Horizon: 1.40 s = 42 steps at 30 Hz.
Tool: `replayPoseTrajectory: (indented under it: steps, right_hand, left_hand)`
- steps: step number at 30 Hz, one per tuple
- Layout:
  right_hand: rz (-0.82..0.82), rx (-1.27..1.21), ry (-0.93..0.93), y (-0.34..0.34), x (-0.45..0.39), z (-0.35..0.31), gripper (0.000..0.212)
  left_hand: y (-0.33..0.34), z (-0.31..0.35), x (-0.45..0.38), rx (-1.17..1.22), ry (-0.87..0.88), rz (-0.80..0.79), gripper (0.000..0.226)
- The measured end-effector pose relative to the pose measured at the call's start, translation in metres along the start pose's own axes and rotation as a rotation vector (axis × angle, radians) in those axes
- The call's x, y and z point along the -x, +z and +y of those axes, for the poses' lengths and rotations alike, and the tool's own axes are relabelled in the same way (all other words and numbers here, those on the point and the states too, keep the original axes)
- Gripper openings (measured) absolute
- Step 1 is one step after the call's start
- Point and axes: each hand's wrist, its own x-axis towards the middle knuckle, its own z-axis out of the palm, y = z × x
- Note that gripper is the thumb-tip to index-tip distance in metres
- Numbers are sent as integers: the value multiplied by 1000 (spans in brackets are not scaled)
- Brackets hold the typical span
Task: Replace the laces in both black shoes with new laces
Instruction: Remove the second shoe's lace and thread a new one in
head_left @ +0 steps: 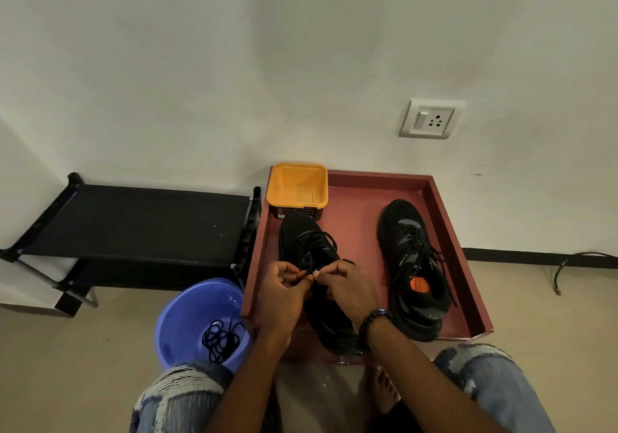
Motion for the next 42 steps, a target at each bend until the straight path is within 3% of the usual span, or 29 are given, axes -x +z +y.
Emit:
replayPoseTrajectory:
  steps: [8,13,16,21,25,32,42]
  right_hand:
    - [-16,55,-54,0,3,2,10]
    - [19,72,-38,2,2,2,37]
    - [44,47,-32,4,-2,2,29]
    - [24,-202,24,0,-2,2,5]
    - [55,-246,47,2,-1,1,8]
    - [194,-111,42,12,-5,6,9]
    - [177,9,-17,10,-3,9,12]
  left_hand:
    - [0,-3,-2,-61,40,2,26]
    - [1,-6,-4,-102,58,-1,26]
    - [2,-7,-4,-71,45,5,26]
    - [4,-6,-5,98,-59,22,26]
    - [3,-7,-6,179,-98,15,26]
    - [4,-5,-4,144,-66,25,27]
    - [3,-5,-2,29,-12,51,27]
